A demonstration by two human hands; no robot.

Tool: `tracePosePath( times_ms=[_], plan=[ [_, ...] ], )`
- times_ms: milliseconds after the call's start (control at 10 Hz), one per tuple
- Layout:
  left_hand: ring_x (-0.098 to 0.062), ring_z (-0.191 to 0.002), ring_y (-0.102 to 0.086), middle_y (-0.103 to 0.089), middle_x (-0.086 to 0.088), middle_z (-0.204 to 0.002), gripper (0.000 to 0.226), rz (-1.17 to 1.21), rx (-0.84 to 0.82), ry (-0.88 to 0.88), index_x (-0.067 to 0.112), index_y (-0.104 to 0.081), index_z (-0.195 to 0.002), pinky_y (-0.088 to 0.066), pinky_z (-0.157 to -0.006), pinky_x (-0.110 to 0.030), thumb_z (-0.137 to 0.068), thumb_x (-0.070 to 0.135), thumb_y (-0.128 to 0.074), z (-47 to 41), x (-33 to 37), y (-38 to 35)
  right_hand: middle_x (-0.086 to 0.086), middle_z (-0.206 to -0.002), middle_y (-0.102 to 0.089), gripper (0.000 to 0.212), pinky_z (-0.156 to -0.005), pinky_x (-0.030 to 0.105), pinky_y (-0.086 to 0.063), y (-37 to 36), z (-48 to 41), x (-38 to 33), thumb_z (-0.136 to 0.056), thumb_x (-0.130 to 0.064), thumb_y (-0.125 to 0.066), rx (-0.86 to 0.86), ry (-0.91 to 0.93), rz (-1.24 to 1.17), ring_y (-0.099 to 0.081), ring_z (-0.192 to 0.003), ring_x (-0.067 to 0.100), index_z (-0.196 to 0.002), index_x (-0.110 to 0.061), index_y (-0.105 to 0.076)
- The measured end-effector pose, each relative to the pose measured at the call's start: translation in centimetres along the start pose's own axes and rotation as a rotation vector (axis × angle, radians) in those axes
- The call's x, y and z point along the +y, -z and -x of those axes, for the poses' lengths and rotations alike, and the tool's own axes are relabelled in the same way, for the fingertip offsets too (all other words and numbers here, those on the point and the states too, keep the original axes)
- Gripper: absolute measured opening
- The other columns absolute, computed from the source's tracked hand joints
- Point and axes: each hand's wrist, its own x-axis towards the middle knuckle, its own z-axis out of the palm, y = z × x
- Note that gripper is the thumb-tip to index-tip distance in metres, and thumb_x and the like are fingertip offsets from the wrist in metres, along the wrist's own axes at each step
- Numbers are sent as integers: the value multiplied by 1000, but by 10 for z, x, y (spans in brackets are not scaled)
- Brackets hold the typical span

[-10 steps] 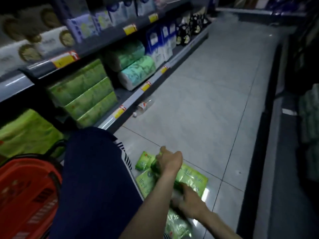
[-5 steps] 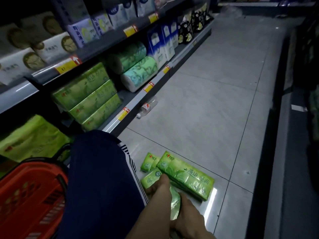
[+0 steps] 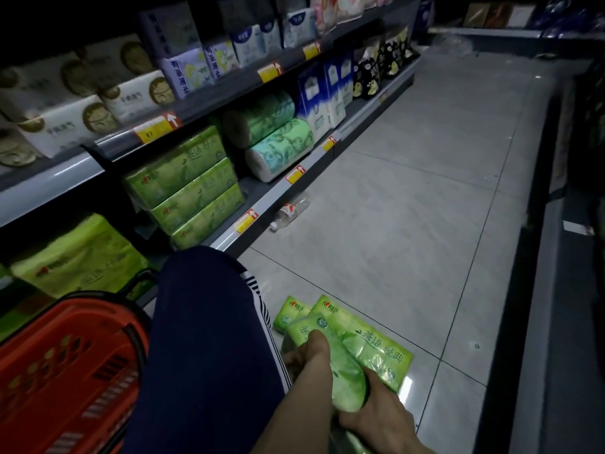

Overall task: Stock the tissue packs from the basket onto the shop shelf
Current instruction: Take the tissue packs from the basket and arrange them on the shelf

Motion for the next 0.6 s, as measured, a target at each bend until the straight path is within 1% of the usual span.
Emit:
tracePosePath(
  times_ms=[100,200,300,400,500,600],
  plan=[
    [-37,-153,-28,-23,-22,-167,72,216,-205,-189,-1,-23,-159,-30,-121,-43,-102,33,-50,33,19,26,-29,-113,-58,104,-95,33,-44,7,-10,1,-53,-64,-76,-47,3,25,-61,-127,10,-146,-54,-33],
    [-42,-137,-50,-48,-19,-154,87,285,-159,-243,15,-48,-148,-43,-112,-54,-77,64,-64,1,27,4,-25,-113,-58,108,-92,33,-42,18,-17,-4,-50,-68,-80,2,4,15,-61,-129,13,-147,-52,-36],
    [-41,-117,-66,-67,-11,-135,112,220,-196,-270,40,-62,-128,-51,-98,-62,-30,93,-71,-141,14,-60,-18,-114,-64,110,-92,34,-48,36,-19,-16,-45,-70,-79,124,-23,-71,-66,-123,19,-146,-50,-40],
    [-33,-114,-69,-69,-6,-129,80,113,-436,-409,45,-52,-133,-53,-101,-57,-61,78,-62,-47,45,-43,-12,-108,-62,114,-91,37,-52,56,-21,-30,-39,-71,-75,234,-22,-187,-68,-115,25,-145,-46,-44],
    [-21,-133,-59,-57,5,-150,73,-53,-580,-583,47,-47,-146,-45,-114,-49,-77,66,-57,84,82,11,-8,-113,-66,116,-89,39,-55,71,-23,-42,-37,-69,-78,326,11,-359,-69,-106,24,-145,-38,-50],
    [-13,-152,-33,-34,15,-162,74,-310,-526,-831,34,-35,-159,-25,-127,-42,-90,46,-58,123,98,42,-2,-109,-76,89,-79,39,-62,82,-24,-55,-63,-39,-98,361,21,-702,-77,-91,23,-141,-23,-58]
  ],
)
